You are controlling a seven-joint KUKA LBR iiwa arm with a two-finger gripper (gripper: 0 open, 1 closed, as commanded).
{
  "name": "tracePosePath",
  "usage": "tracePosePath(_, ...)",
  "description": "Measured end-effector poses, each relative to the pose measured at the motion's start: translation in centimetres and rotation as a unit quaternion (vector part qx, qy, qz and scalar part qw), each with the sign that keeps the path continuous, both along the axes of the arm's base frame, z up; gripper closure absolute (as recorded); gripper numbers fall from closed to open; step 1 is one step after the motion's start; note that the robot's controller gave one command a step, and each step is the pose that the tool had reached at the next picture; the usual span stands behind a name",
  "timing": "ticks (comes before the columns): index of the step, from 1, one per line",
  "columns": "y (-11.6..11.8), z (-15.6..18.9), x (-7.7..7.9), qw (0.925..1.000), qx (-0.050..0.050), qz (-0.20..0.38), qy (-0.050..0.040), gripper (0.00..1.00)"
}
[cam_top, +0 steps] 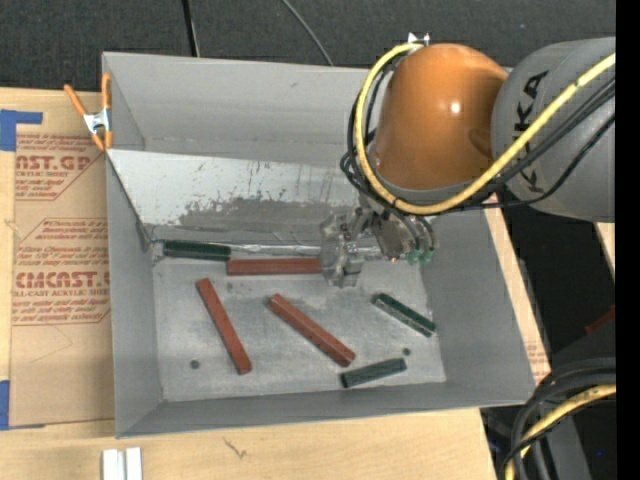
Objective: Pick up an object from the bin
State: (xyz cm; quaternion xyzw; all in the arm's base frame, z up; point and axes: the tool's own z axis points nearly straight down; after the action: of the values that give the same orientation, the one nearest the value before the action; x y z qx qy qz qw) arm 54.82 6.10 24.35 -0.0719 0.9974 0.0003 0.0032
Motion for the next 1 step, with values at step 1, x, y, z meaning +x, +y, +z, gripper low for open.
tracePosePath(1, -0.03, -0.28, -0.06, 1.0000, 0.000, 0.000, 0.0024, 1.00)
